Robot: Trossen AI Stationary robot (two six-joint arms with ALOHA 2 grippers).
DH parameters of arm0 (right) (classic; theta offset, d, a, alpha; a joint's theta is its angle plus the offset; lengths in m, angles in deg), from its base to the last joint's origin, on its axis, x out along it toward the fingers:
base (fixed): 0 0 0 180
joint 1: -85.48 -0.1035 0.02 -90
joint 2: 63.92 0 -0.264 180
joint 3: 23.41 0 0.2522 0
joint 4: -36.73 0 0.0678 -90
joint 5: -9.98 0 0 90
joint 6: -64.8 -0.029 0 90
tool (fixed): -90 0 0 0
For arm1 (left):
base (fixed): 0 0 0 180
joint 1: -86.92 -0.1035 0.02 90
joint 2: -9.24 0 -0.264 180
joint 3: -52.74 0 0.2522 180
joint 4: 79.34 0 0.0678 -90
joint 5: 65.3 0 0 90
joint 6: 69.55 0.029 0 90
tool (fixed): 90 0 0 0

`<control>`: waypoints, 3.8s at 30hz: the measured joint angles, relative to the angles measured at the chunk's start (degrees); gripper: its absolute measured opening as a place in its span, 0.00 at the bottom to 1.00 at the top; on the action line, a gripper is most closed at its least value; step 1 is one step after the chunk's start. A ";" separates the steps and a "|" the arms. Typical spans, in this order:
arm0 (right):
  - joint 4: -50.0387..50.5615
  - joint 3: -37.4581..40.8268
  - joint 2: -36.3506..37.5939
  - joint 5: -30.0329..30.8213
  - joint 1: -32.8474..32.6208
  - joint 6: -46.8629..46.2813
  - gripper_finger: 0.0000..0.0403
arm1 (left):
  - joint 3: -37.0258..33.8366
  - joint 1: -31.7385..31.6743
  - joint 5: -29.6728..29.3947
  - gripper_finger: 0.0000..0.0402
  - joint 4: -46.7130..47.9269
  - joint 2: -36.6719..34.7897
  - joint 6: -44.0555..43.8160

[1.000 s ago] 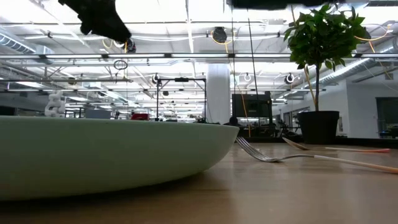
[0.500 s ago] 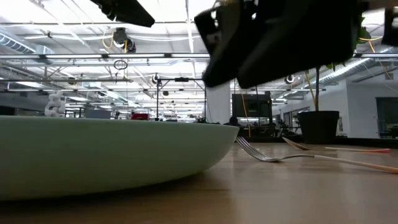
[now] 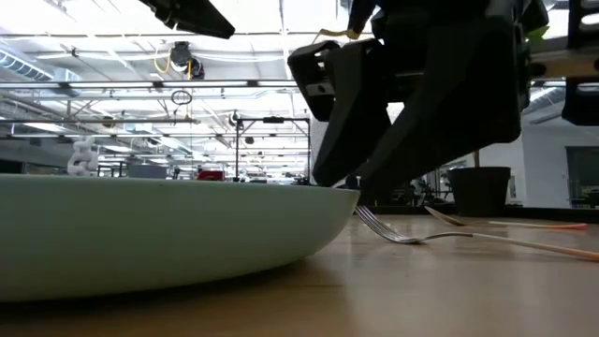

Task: Pick and place plate/cup/fork/spoon on tray
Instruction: Put the green plate on the red serving tray

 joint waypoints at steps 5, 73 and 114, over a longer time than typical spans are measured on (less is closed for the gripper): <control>0.90 0.00 -1.04 0.41 0.02 1.87 0.19 | 0.00 0.00 0.03 0.42 0.00 0.00 0.00; -6.15 -19.10 -1.45 11.76 20.73 -0.55 0.00 | -0.02 13.44 -20.18 0.42 10.35 -14.01 -7.88; -3.85 -30.05 -20.57 13.59 27.36 -0.34 0.01 | 0.00 13.44 -20.47 0.42 4.81 -13.07 -4.15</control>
